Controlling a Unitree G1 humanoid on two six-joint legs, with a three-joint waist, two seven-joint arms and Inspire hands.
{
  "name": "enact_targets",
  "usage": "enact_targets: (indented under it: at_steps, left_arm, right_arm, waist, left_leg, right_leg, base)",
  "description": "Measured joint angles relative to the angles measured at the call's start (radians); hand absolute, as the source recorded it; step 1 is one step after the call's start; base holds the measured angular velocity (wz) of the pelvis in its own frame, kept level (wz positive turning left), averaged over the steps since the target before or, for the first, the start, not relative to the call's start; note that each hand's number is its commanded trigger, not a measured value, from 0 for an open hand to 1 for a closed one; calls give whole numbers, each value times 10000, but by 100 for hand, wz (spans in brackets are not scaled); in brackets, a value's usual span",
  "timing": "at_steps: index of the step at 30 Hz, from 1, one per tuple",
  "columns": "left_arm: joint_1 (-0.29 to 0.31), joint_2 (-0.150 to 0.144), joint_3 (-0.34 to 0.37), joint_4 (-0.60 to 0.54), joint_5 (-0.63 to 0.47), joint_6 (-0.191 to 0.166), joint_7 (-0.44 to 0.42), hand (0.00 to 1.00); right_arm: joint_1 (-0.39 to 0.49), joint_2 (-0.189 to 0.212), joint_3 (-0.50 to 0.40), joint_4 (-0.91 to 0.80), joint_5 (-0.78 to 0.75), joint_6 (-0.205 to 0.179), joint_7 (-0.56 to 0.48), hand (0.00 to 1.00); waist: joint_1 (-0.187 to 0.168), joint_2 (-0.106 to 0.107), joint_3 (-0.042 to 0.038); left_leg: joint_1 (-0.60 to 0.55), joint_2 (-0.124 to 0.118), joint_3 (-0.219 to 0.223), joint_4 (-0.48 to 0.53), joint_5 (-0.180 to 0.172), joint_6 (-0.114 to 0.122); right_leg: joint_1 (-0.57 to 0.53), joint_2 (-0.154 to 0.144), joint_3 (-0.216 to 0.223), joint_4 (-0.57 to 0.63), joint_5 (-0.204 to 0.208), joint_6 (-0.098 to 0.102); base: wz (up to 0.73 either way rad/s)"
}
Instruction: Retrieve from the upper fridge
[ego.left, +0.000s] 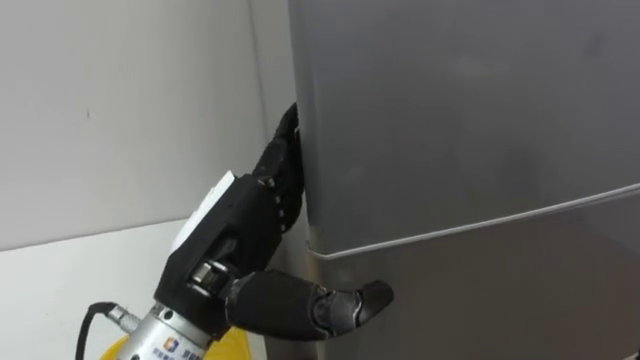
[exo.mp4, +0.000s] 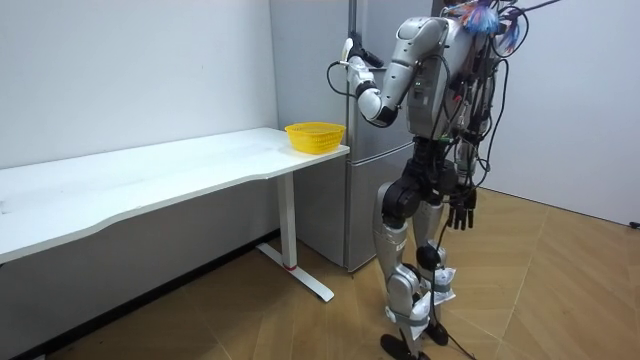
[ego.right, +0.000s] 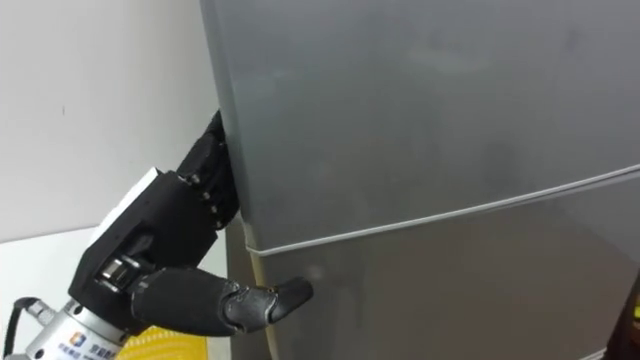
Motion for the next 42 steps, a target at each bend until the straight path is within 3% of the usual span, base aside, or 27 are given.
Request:
enact_targets:
  at_steps: [1, 2, 5, 6, 8, 9, 11, 26, 42]
  left_arm:
    - [-22, 0, 33, 28, 3, 0, 25, 100]
    - [-68, 0, 53, 59, 7, 0, 60, 100]
    - [-73, -11, 15, 55, -56, -2, 1, 96]
    - [-76, -38, 11, 67, -56, 0, 31, 89]
    - [-80, -38, 10, 76, -77, 10, 42, 65]
    - [-80, -41, 11, 88, -75, 28, 49, 48]
    - [-79, -38, 12, 88, -81, 39, 50, 0]
    - [-75, 4, -257, 68, -384, 68, -597, 0]
    - [-169, 5, -273, 68, -401, 51, -694, 0]
  right_arm:
    - [-11, -28, -2, 0, -55, -2, 18, 0]
    - [-29, -59, -2, 0, -178, 0, 24, 0]
    - [-96, -76, -4, -4, -255, 6, 30, 0]
    - [-121, -78, -4, -9, -255, 4, 36, 0]
    - [-165, -78, -3, -8, -255, 4, 33, 0]
    - [-168, -78, -3, -8, -256, 4, 34, 0]
    - [-174, -84, -3, -14, -254, 5, 38, 0]
    - [-165, -154, 3, -9, -239, 5, -14, 0]
    - [-172, -194, 12, 5, -181, -109, -99, 0]
  waist:
    - [-6, 13, -3]
    - [-9, 31, -3]
    - [-6, 59, 2]
    - [-25, 73, 7]
    - [-31, 115, 11]
    - [-31, 143, 14]
    - [-29, 178, 14]
    - [27, 93, -14]
    - [25, 3, -26]
  left_leg:
    - [-6, -1, -11, 1, 0, 0]
    - [-16, -3, -21, 1, 0, 0]
    - [-35, -5, -24, 1, 0, 0]
    - [-39, -6, -26, 1, 0, 0]
    - [-41, -6, -18, 1, 0, 0]
    - [-41, -6, -22, 2, 0, 0]
    - [-40, -5, -47, 6, 0, 0]
    - [-10, -12, 4, 29, 15, 22]
    - [-12, -14, 143, 28, 16, 23]
  right_leg:
    - [5, -7, -25, 0, 2, 3]
    - [14, -19, -66, 0, 4, 7]
    - [73, -30, -131, 1, 8, 13]
    - [85, -38, -186, 0, 9, 15]
    - [85, -39, -194, 2, 10, 16]
    - [89, -40, -215, 3, 10, 16]
    - [88, -38, -216, 5, 10, 16]
    - [54, -41, -158, 21, 6, 20]
    - [42, -40, -53, 30, 19, 39]
  base:
    - [8]
    - [8]
    - [8]
    - [8]
    - [4]
    - [0]
    - [2]
    - [0]
    - [-1]
